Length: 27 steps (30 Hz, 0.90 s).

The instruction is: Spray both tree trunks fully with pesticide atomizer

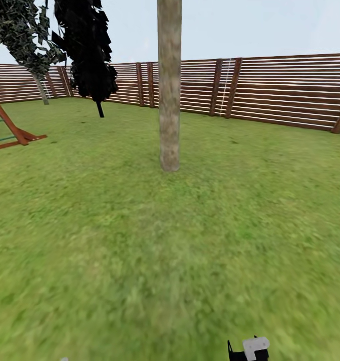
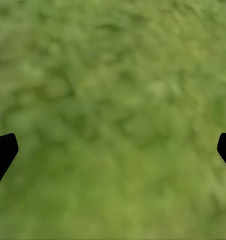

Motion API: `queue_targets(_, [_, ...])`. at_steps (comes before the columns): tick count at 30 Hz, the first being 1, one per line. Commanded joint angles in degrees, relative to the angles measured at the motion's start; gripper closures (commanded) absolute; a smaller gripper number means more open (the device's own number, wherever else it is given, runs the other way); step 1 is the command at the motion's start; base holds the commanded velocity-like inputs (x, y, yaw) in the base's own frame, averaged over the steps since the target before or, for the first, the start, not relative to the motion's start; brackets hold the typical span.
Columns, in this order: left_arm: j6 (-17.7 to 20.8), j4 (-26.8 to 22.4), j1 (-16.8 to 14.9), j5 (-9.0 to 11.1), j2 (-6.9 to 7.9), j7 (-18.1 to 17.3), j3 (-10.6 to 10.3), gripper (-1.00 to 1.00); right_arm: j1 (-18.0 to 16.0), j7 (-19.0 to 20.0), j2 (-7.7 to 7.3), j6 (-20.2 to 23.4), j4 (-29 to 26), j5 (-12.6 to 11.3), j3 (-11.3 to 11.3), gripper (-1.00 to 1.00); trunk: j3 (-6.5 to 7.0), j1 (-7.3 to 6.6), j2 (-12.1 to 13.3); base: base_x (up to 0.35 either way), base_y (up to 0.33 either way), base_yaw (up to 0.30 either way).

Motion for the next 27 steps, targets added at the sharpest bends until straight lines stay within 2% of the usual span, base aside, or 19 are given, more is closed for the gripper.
queue_targets(1, [0.00,0.00,-0.01,0.01,0.00,0.00,0.03,1.00,0.00,0.00,-0.02,0.00,0.00,0.00,0.00,-1.00,0.00,0.00,0.00,0.340,0.000,0.000])
queue_targets(27, [0.00,0.00,0.03,0.01,0.00,0.00,-0.01,1.00,0.00,0.00,0.00,0.00,0.00,0.00,0.00,-1.00,0.00,0.00,0.00,0.340,0.000,0.000])
